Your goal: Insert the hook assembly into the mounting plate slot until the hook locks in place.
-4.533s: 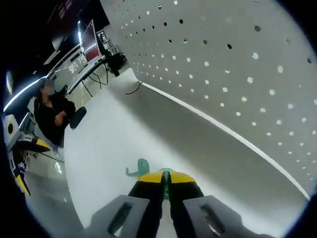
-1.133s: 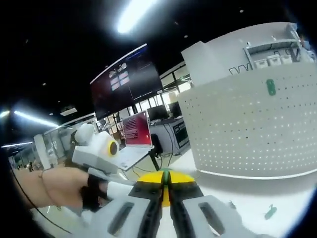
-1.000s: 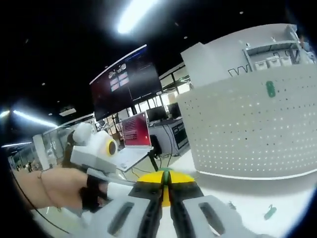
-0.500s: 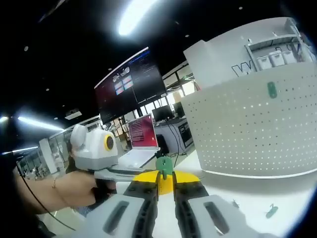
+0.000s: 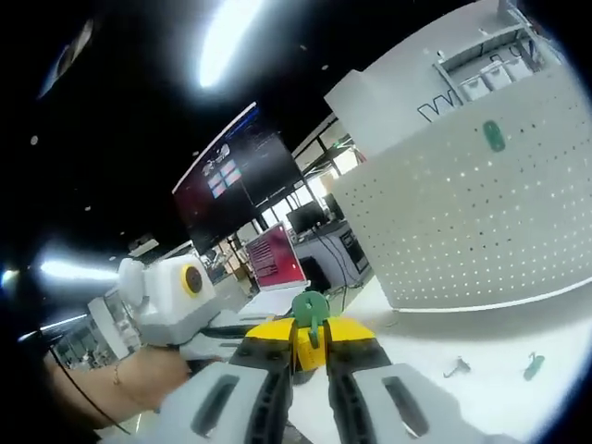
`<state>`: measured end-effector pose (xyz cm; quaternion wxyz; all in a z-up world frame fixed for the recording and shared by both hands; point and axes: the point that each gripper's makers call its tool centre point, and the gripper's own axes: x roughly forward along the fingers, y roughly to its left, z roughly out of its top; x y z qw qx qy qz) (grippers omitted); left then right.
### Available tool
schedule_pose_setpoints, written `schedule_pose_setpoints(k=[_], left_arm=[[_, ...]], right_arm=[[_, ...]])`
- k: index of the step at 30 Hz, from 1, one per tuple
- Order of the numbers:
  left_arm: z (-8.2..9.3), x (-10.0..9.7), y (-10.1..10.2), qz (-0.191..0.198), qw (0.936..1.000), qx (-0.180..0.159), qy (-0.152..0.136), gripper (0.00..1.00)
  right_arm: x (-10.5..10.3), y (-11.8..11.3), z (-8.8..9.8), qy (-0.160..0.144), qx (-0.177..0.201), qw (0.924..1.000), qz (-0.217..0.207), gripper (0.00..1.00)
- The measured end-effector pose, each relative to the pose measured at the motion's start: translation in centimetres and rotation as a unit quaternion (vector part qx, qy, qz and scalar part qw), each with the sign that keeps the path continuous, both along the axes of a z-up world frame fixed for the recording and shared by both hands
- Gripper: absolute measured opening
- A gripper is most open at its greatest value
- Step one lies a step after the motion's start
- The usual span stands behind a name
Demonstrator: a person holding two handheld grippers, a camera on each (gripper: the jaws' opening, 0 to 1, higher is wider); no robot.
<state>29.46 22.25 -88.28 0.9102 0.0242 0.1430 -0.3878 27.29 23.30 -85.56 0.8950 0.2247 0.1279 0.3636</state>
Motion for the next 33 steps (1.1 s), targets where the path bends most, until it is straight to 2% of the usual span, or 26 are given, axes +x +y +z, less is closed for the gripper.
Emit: schedule_pose_setpoints(k=[2,8,10,13,15,19,24,26,33], left_arm=[[0.3,-0.1,-0.1,-0.004,0.9999,0.007,-0.012,0.01],[1.1,0.0,0.0,-0.004,0.9996,0.012,-0.025,0.01],[1.3,0.1,0.1,0.0,0.9993,0.019,-0.031,0.01],[1.3,0.2,0.3,0.008,0.9992,0.029,-0.028,0.01],[1.2,0.2,0.4,0.009,0.9987,0.038,-0.032,0.01],[0.7,0.2,0.5,0.011,0.9993,0.032,-0.018,0.01],[0.0,0.1,0.3,0.004,0.9991,0.04,-0.012,0.02],[-0.6,-0.1,0.2,-0.004,0.9987,0.051,0.001,0.02],[-0.8,-0.3,0.3,-0.007,0.9987,0.051,0.004,0.03]], right_arm=[[-0.2,0.3,0.2,0.003,0.014,0.9999,0.006,0.09],[0.2,0.0,0.6,-0.01,0.013,0.9999,-0.002,0.03],[0.3,0.2,0.9,-0.024,-0.001,0.9997,0.0,0.02],[0.2,0.4,1.1,-0.061,-0.041,0.9973,0.009,0.01],[0.2,0.6,1.0,-0.071,-0.06,0.9956,0.015,0.01],[0.3,0.6,0.7,-0.06,-0.06,0.9963,0.012,0.0],[0.3,0.5,0.0,-0.048,-0.064,0.9967,0.009,0.0],[0.3,0.4,-0.4,-0.046,-0.069,0.9965,0.011,0.0],[0.0,0.5,-0.7,-0.031,-0.062,0.9974,0.018,0.0]])
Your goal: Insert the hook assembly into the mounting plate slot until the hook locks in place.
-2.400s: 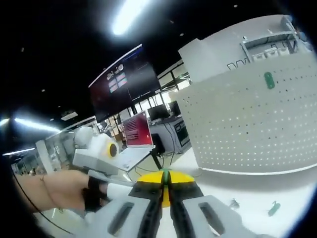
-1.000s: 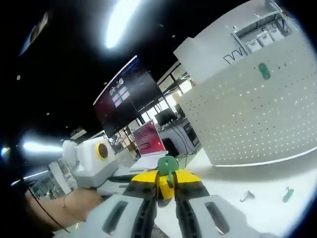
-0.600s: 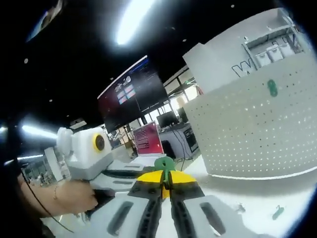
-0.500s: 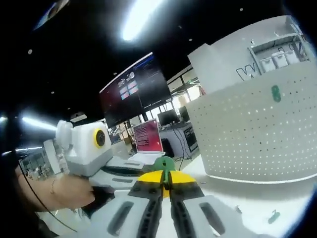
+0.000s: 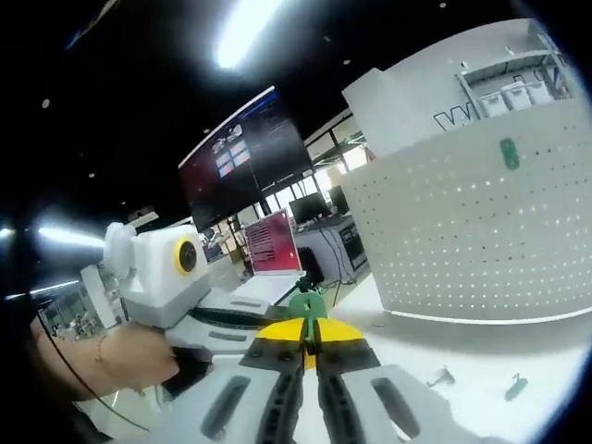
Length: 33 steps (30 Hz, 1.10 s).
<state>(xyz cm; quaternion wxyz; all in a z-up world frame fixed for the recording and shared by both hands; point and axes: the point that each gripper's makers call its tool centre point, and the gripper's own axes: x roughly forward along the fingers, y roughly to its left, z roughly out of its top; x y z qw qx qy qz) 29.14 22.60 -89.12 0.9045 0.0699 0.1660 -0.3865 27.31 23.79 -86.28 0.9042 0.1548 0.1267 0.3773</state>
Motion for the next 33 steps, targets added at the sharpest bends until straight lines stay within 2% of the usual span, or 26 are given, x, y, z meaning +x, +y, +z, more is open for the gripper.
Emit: schedule_pose_setpoints(k=[5,13,16,17,18,20,23,26,33], left_arm=[[0.1,-0.1,0.2,0.003,0.9998,-0.018,0.006,0.06],[-0.1,-0.5,0.1,-0.001,0.9982,-0.051,0.029,0.36],[-0.5,-0.6,0.2,-0.003,0.9984,-0.045,0.034,0.44],[-0.6,-0.6,0.3,-0.004,0.9993,-0.03,0.024,0.46],[-0.4,-0.7,0.3,-0.006,0.9994,-0.03,0.014,0.49],[-0.3,-0.8,0.1,-0.007,0.9986,-0.048,0.023,0.59],[-0.2,-0.9,0.0,-0.007,0.9974,-0.065,0.03,0.7],[-0.2,-0.8,0.2,-0.003,0.9973,-0.067,0.029,0.79],[0.5,-0.9,-0.2,-0.011,0.9945,-0.1,0.03,0.9]], right_arm=[[0.1,-0.1,-0.2,0.012,0.003,0.9999,0.002,0.0],[0.6,-1.2,-0.3,0.02,0.001,0.9998,-0.006,0.0],[0.7,-1.4,-0.2,0.015,-0.003,0.9999,-0.007,0.0],[0.8,-1.6,-0.2,0.012,-0.006,0.9999,-0.009,0.0],[0.9,-1.7,-0.2,0.011,-0.009,0.9999,-0.01,0.0],[1.1,-2.0,-0.5,-0.002,-0.032,0.9994,-0.01,0.0],[1.3,-2.3,-0.4,0.002,-0.025,0.9996,-0.012,0.0],[1.5,-2.5,-0.5,-0.007,-0.034,0.9993,-0.015,0.0],[1.9,-3.1,-0.4,-0.019,-0.047,0.9985,-0.022,0.0]])
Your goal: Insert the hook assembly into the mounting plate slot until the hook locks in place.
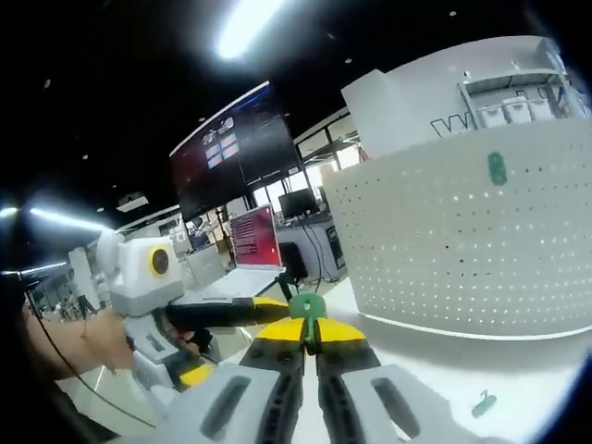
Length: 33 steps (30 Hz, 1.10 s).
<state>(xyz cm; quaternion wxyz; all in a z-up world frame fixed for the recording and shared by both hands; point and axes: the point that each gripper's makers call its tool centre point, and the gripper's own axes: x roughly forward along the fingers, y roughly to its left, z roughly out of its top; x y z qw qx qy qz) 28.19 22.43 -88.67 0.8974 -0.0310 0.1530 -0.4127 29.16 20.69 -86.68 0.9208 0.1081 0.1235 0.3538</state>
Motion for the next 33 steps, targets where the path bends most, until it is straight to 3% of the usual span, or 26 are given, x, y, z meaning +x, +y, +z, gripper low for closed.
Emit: schedule_pose_setpoints(k=[7,16,26,33], left_arm=[[0.3,-0.3,-0.4,-0.005,0.9998,-0.018,-0.007,1.0],[0.4,-0.5,-0.5,-0.012,0.9998,-0.011,-0.011,1.0],[0.6,-0.2,-0.2,-0.001,0.9997,-0.02,-0.012,1.0],[0.2,-0.1,0.2,0.005,0.9998,-0.016,-0.009,0.99]], right_arm=[[0.9,-1.2,0.3,-0.017,-0.014,0.9994,-0.025,0.0],[2.4,-3.4,1.4,-0.055,-0.024,0.9948,-0.082,0.0],[5.9,-6.7,3.1,-0.101,-0.034,0.9839,-0.144,0.0],[9.5,-10.5,4.5,-0.123,-0.041,0.973,-0.191,0.0]])
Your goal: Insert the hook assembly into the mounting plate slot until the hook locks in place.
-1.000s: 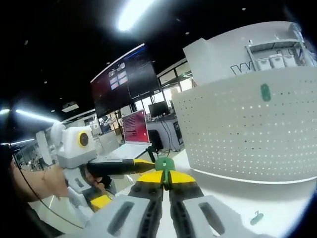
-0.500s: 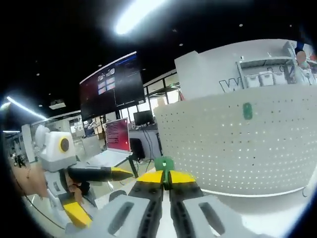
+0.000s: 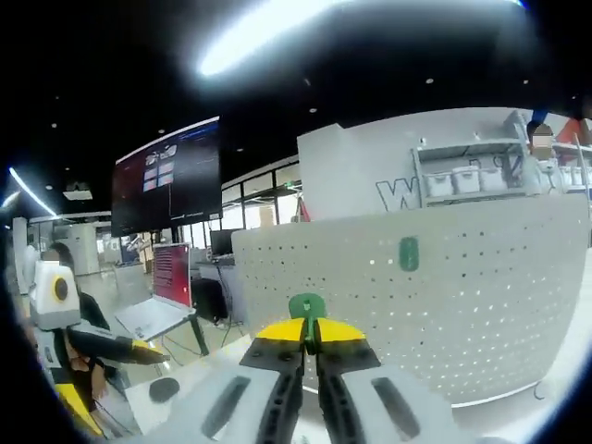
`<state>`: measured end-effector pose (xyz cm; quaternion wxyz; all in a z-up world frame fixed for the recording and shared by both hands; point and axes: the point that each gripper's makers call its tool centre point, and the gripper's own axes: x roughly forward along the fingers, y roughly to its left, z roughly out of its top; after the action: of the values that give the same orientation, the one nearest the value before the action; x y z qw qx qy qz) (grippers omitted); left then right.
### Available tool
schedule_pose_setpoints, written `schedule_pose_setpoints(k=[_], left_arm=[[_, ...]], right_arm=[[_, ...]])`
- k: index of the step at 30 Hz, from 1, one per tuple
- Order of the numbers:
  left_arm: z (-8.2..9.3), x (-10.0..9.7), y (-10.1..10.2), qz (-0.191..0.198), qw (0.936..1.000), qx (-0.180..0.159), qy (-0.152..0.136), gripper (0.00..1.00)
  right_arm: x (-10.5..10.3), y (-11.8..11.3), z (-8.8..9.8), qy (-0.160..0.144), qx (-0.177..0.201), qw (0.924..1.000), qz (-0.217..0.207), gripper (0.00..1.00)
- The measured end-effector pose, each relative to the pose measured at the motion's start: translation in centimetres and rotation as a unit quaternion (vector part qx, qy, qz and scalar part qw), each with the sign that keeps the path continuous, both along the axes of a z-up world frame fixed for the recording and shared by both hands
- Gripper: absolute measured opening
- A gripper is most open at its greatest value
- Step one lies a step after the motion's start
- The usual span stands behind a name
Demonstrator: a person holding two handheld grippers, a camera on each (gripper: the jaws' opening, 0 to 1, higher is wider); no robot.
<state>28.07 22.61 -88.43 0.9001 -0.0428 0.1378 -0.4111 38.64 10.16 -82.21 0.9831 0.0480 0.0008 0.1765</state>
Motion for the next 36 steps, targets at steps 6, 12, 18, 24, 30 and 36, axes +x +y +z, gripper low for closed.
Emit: schedule_pose_setpoints(k=[6,12,18,24,30,36], left_arm=[[-0.3,0.4,0.4,0.006,1.0,0.002,0.004,0.98],[-0.4,0.7,0.6,0.008,0.9999,0.005,0.005,0.97],[-0.8,0.6,0.4,0.002,0.9999,0.005,0.011,0.98],[-1.1,0.7,0.3,-0.002,0.9997,0.007,0.022,0.98],[-0.2,1.0,0.2,-0.003,0.9999,0.002,0.014,0.98],[-0.6,1.2,0.6,0.002,0.9998,0.005,0.018,0.96]], right_arm=[[2.0,-2.6,0.8,-0.013,-0.005,0.9994,-0.032,0.0],[4.1,-5.1,1.5,-0.023,-0.009,0.9979,-0.059,0.0],[5.4,-6.6,2.3,-0.032,0.002,0.9963,-0.079,0.0],[6.5,-7.6,2.6,-0.035,0.006,0.9949,-0.095,0.0],[7.9,-8.7,2.8,-0.035,0.005,0.9929,-0.114,0.0],[9.4,-10.1,2.6,-0.024,0.015,0.9907,-0.133,0.0]])
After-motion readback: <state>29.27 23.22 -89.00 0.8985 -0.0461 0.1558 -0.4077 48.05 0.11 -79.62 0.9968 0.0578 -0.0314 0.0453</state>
